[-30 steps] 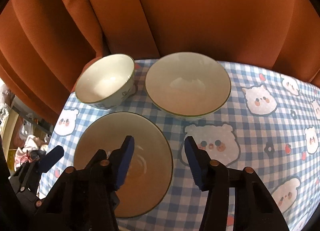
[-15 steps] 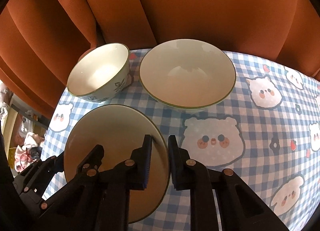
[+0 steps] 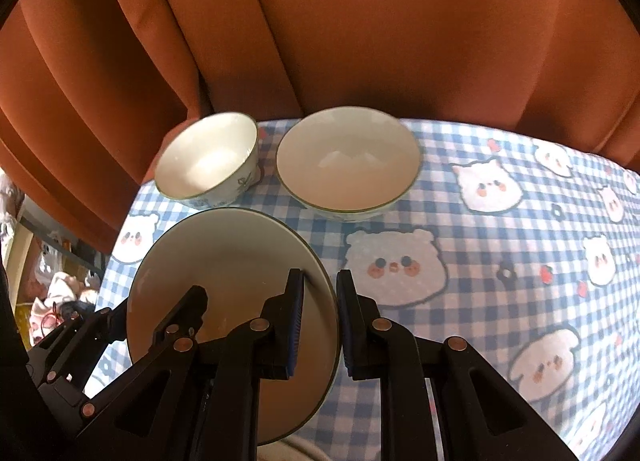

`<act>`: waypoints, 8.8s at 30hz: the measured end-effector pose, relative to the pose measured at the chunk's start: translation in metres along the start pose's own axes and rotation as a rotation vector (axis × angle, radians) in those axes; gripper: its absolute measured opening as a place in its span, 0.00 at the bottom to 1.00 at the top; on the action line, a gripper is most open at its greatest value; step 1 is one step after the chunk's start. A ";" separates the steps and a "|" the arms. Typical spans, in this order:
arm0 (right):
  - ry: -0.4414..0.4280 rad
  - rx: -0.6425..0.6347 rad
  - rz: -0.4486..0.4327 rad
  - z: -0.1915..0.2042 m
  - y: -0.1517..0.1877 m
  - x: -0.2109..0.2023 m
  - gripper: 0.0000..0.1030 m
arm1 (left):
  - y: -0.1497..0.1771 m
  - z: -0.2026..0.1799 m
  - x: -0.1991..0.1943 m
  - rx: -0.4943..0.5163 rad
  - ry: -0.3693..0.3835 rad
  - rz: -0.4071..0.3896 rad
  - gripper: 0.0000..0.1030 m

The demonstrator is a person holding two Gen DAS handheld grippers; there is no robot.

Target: Organize plates and bowls

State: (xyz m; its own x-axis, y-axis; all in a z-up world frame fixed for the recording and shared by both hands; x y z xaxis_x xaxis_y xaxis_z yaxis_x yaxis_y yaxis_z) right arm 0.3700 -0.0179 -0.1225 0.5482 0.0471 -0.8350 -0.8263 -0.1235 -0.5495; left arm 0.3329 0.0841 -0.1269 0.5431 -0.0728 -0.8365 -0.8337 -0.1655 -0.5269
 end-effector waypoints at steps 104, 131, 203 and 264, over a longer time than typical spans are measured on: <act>0.122 0.067 -0.040 -0.081 0.177 -0.124 0.67 | 0.166 -0.068 -0.093 0.103 0.085 -0.007 0.74; 0.017 -0.007 -0.091 0.060 0.036 -0.062 0.70 | 0.024 0.059 -0.038 -0.005 -0.035 -0.081 0.67; -0.043 -0.057 -0.046 0.102 -0.102 0.069 0.19 | -0.081 0.097 0.044 -0.120 -0.107 -0.054 0.22; 0.163 0.174 -0.118 -0.124 0.150 -0.164 0.19 | 0.136 -0.132 -0.101 0.122 0.122 -0.042 0.22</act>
State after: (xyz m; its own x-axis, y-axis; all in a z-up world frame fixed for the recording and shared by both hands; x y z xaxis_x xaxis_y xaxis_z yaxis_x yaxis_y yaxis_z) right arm 0.1724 -0.1667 -0.0642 0.6439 -0.1108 -0.7570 -0.7576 0.0460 -0.6511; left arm 0.1776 -0.0610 -0.0943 0.5798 -0.1886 -0.7926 -0.8118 -0.0508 -0.5818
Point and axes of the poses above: each gripper's, at about its wrist camera, not at the fingertips, and x roughly the way its jaws point, z to its left, y to its underside, the point moved 10 cm from there along x, roughly the way its jaws point, and after that the axes turned 10 degrees about y, right-handed, at the moved point
